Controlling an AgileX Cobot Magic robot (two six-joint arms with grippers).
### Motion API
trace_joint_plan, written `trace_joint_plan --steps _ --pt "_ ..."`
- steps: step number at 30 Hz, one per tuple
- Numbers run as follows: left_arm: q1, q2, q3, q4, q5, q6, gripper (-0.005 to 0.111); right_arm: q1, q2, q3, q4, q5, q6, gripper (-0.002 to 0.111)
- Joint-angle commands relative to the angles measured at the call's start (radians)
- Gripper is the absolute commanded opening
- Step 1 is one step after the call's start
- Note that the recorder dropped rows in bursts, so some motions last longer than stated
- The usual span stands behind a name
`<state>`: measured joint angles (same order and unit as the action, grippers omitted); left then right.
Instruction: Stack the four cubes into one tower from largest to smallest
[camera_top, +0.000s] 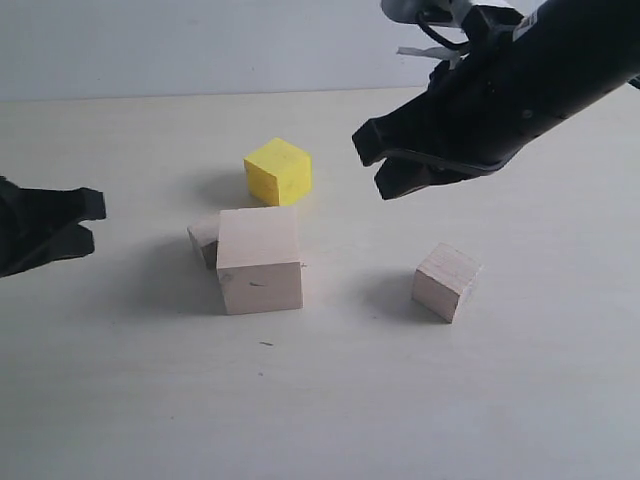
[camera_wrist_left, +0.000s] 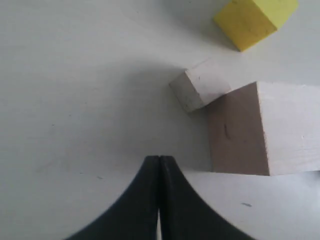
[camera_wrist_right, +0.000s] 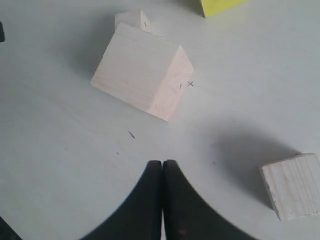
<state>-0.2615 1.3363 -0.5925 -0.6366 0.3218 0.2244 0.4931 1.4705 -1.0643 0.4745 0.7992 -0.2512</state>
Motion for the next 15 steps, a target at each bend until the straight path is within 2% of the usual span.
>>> trace_joint_plan --steps 1,4,6,15 --pt "-0.007 0.134 -0.109 -0.193 0.116 0.227 0.000 0.001 0.010 0.001 0.003 -0.009 -0.011 0.000" --pt "-0.007 0.214 -0.174 -0.388 0.201 0.438 0.000 0.001 0.010 0.001 0.003 -0.009 -0.011 0.000" --pt "-0.007 0.261 -0.207 -0.466 0.232 0.527 0.000 0.001 0.010 0.001 0.003 -0.007 -0.011 0.000" --pt "-0.007 0.466 -0.313 -0.461 0.313 0.576 0.000 0.001 0.010 0.001 0.003 0.003 -0.011 0.000"
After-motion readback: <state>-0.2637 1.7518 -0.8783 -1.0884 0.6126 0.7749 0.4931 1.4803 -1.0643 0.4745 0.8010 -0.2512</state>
